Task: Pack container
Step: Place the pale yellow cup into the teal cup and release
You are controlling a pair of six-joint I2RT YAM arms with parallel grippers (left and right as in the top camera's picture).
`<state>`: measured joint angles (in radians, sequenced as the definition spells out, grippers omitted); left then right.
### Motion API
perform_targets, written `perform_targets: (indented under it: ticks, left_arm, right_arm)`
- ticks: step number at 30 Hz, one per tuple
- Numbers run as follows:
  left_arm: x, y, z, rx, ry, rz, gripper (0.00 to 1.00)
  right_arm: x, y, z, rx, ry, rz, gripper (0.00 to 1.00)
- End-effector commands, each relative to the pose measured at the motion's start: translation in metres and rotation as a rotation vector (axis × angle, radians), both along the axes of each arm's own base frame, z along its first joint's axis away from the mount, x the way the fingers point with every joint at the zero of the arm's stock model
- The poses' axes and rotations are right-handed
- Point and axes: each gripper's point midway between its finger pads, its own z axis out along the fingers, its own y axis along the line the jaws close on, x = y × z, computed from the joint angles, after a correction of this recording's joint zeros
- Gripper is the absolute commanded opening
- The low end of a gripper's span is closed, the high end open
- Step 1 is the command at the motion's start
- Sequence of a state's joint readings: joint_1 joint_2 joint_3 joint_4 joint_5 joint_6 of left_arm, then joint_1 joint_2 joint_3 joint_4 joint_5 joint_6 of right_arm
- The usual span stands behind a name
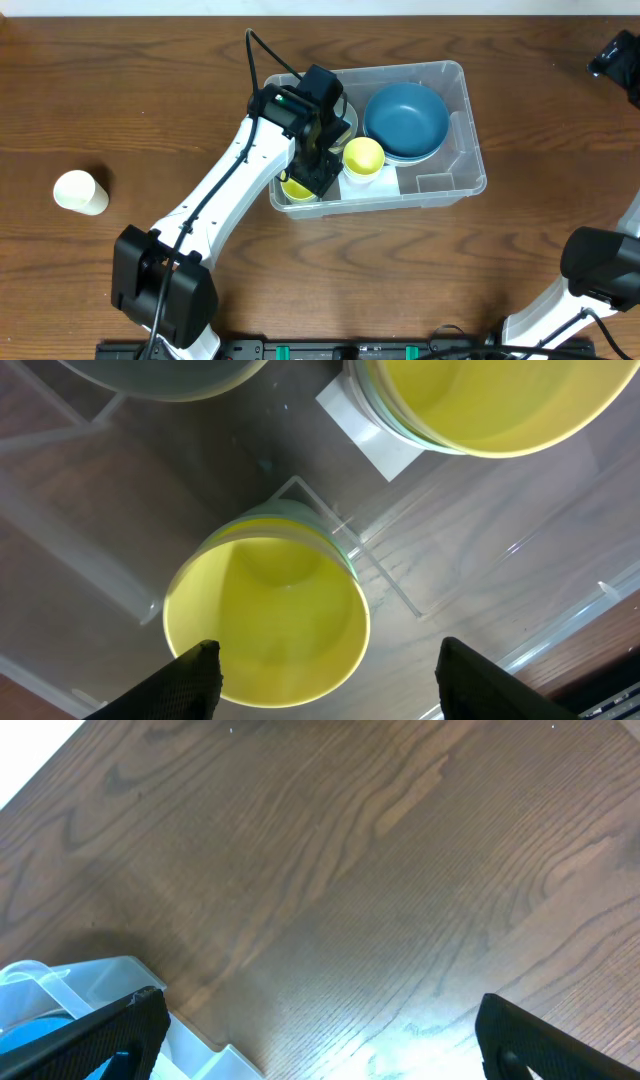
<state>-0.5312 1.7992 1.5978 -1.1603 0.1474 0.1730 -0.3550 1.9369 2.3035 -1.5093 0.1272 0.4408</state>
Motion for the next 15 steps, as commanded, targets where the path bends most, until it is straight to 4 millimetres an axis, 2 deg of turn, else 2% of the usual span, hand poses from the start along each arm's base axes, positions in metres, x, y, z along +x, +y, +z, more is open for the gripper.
perform_targets:
  ticks: [1, 5, 8, 10, 11, 13, 15]
  left_arm:
    - [0.008, -0.003, 0.014, -0.026, -0.037, 0.013, 0.7]
    - [0.018, -0.009, 0.057, -0.091, -0.147, 0.017, 0.71]
    - [0.029, -0.003, 0.102, -0.13, -0.283, 0.066, 0.75]
    - [0.041, 0.018, 0.133, -0.114, -0.402, 0.173, 0.77]
    - [0.047, 0.036, 0.148, -0.09, -0.466, 0.249, 0.8]
    - [0.056, 0.075, 0.17, -0.034, -0.572, 0.407, 0.85]
    - [0.06, 0.124, 0.188, 0.042, -0.657, 0.578, 0.86]
  right_arm:
    - [0.0, -0.002, -0.004, 0.006, 0.008, -0.019, 0.99]
    - [0.0, -0.002, -0.004, 0.006, 0.007, -0.019, 0.99]
    - [0.0, -0.002, -0.004, 0.006, 0.008, -0.019, 0.99]
    - [0.0, -0.002, -0.004, 0.006, 0.008, -0.019, 0.99]
    - [0.0, -0.002, -0.004, 0.006, 0.008, -0.019, 0.99]
    - [0.0, -0.002, -0.004, 0.006, 0.007, -0.019, 0.99]
    - [0.0, -0.002, -0.004, 0.006, 0.008, -0.019, 0.99]
